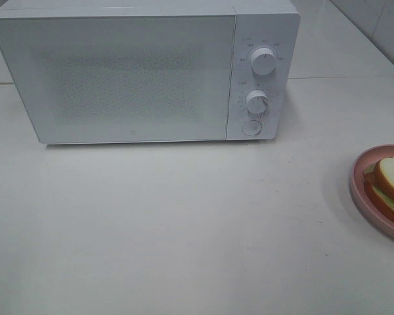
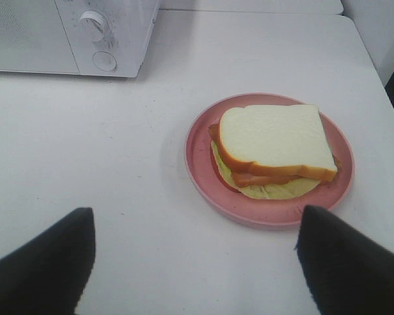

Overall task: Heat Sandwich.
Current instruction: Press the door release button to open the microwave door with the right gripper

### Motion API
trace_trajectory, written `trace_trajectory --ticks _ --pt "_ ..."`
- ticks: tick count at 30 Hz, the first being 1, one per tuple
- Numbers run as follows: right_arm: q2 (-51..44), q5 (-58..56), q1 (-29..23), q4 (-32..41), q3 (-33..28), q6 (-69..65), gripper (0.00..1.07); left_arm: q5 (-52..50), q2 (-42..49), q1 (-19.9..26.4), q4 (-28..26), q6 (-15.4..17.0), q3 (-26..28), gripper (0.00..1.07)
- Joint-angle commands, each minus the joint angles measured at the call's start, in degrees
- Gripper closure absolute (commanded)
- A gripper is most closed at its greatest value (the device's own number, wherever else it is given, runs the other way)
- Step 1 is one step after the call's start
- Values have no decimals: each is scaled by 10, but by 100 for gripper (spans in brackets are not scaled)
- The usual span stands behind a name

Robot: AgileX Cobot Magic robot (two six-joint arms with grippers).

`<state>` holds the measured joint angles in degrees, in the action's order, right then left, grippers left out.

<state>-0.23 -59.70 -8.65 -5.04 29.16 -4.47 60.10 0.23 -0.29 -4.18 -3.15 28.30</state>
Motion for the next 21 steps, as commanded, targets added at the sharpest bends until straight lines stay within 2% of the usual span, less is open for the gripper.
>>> trace_trajectory --ticks 1,13,21 --pt "-13 3 3 -1 -3 10 28 -7 13 -2 -2 0 -1 36" --pt "-3 30 3 -6 10 11 30 -7 13 -2 -2 0 -1 36" --pt "46 136 3 -21 12 17 31 -7 13 -2 -2 0 -1 36"
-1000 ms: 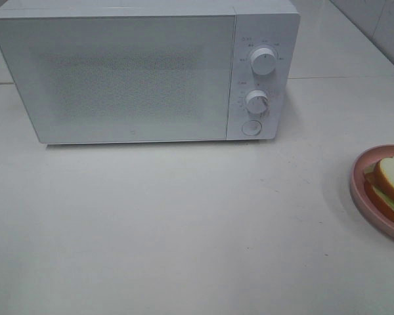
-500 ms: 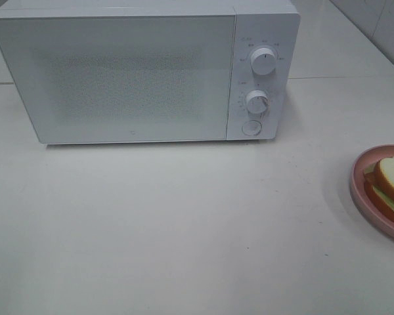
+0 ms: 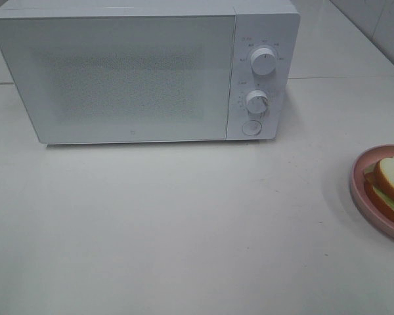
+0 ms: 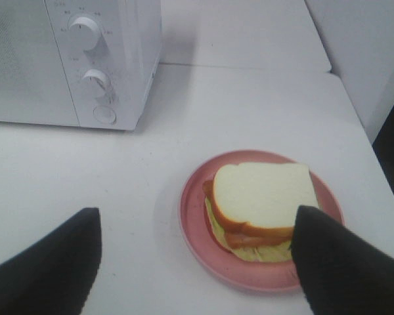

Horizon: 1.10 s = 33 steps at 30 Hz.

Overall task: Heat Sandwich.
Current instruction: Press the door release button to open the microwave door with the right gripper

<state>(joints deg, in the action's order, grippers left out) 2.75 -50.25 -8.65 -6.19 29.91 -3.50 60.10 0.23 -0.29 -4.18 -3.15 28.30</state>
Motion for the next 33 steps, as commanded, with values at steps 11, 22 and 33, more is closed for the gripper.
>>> trace_trajectory --ticks 11,22,33 --pt "117 147 3 -9 3 9 31 -7 13 -2 -2 0 -1 36" --pt "236 284 3 -9 3 9 31 -7 13 -2 -2 0 -1 36" --pt "306 394 3 -7 3 6 31 -7 13 -2 -2 0 -1 36"
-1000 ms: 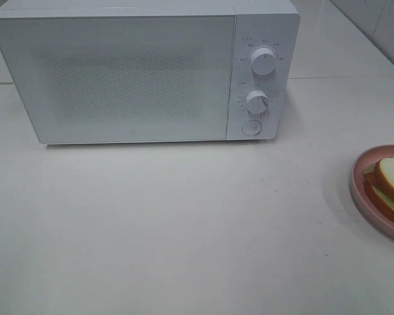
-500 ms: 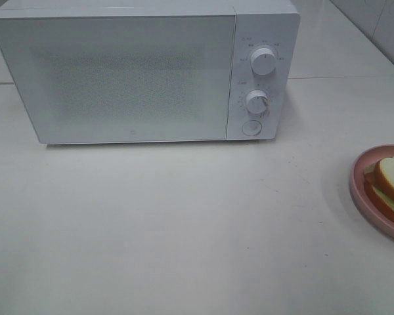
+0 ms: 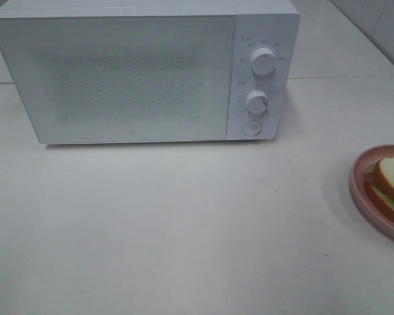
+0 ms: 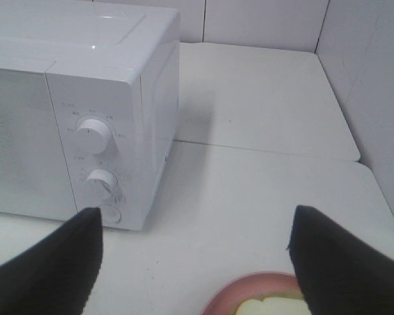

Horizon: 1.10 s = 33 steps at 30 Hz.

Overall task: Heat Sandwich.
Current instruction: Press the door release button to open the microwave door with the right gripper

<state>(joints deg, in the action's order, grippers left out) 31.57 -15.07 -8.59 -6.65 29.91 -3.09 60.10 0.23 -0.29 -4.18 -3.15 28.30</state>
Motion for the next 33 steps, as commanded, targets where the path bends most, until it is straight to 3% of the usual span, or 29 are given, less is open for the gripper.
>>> trace_trajectory --ticks 1,19,33 --pt "37 70 2 -3 3 2 31 -7 13 -2 -2 0 -1 36" --pt "221 260 1 -3 3 -7 31 -7 13 -2 -2 0 -1 36" --pt "369 313 -92 -3 3 -23 32 -7 13 -2 -2 0 -1 36"
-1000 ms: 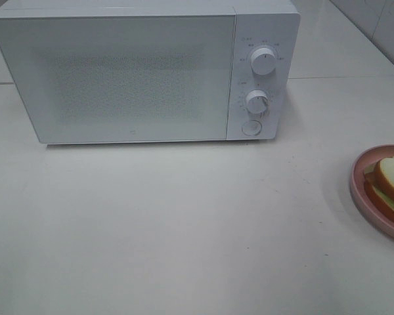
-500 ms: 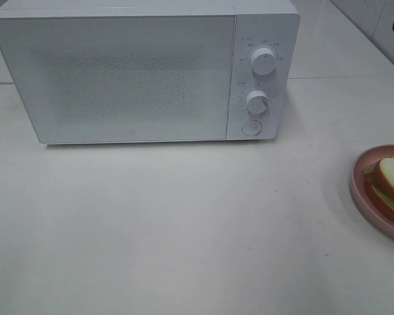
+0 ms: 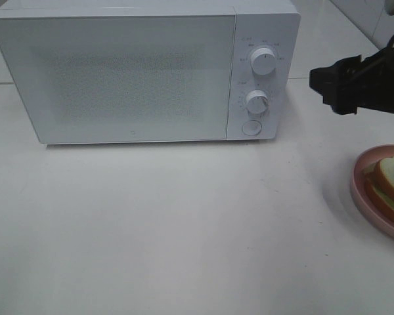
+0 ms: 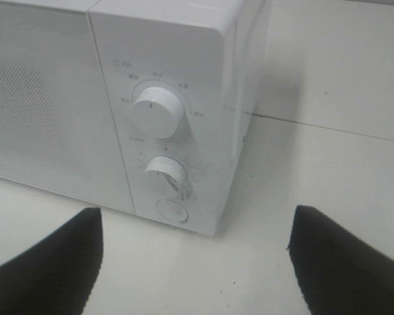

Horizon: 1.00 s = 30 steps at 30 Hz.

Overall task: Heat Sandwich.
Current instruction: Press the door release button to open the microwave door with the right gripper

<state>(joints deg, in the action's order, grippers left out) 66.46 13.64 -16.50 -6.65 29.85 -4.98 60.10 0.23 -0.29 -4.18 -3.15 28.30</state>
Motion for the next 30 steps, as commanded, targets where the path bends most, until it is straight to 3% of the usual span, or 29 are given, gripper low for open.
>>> trace_trajectory --ticks 1,12,14,16,18,20,24,28,30 --pt "28 33 -18 -3 3 -5 32 -7 13 -2 -2 0 -1 36" --pt "127 110 -65 1 3 -29 46 -7 13 -2 -2 0 -1 36" --pt "144 126 -65 1 3 -42 53 -7 13 -2 -2 0 -1 36" --pt "169 151 -65 1 3 -61 68 -7 13 -2 -2 0 -1 36" --pt "176 162 -65 1 3 -66 72 -7 13 -2 -2 0 -1 36" --pt "199 198 -74 1 -4 -76 87 -7 13 -2 -2 0 -1 36" --pt "232 268 -93 3 -22 -76 102 -7 13 -2 -2 0 -1 36" --pt "260 312 -111 40 -26 -78 107 -7 13 -2 -2 0 -1 36" --pt "286 341 -123 91 -26 -90 107 -7 13 -2 -2 0 -1 36"
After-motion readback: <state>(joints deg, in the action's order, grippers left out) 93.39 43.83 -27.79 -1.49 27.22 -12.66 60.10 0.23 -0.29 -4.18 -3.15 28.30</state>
